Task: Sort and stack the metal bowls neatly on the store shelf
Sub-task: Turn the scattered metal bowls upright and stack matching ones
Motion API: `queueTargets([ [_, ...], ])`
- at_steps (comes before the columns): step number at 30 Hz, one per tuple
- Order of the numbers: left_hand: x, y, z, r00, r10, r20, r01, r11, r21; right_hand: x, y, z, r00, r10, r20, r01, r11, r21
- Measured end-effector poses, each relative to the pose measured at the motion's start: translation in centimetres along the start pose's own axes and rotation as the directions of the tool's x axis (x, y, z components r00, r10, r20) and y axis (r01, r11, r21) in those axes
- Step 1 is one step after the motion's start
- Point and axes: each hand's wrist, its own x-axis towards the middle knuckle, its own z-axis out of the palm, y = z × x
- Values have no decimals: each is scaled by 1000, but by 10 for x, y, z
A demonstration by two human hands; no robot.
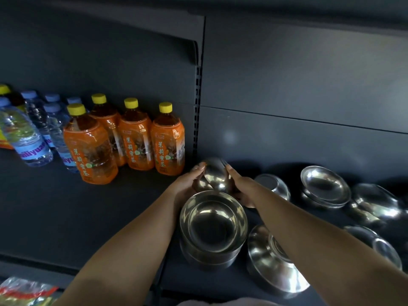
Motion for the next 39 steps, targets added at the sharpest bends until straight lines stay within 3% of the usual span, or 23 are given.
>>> queueTargets([
  [4, 0, 8, 4, 998, 41, -43, -39, 998, 40, 1, -3, -3, 1000, -13, 24, 12, 1000, 28],
  [8, -4, 20, 6, 994, 25, -109, -34, 996, -79, -2, -11, -8, 992, -127, 4, 127, 990, 57],
  [10, -3, 26, 6, 990, 76, -115, -58, 986, 153, -3, -16, -10, 986, -167, -6, 166, 977, 136],
  [12, -2, 31, 10, 984, 164, -72, -105, 855, 508, -6, -20, -9, 987, -151, 56, 138, 973, 186],
  [14, -3, 37, 15, 981, 194, -6, -137, 718, 682, -8, -19, -9, 986, -112, 121, 89, 979, 183],
  [20, -3, 39, 19, 979, 182, 88, -164, 455, 875, -9, -10, -13, 989, -65, 134, 48, 991, 129],
  [23, 1, 35, 19, 980, 177, 87, -151, 390, 908, -11, -9, -11, 992, -66, 106, 53, 992, 117],
  [34, -1, 27, 18, 967, 250, 52, -140, 352, 926, -20, -18, -4, 990, -108, 93, 100, 991, 86],
  [39, 0, 24, 11, 966, 178, -185, 19, 670, 742, -20, -16, -4, 994, -100, 40, 95, 987, 127],
])
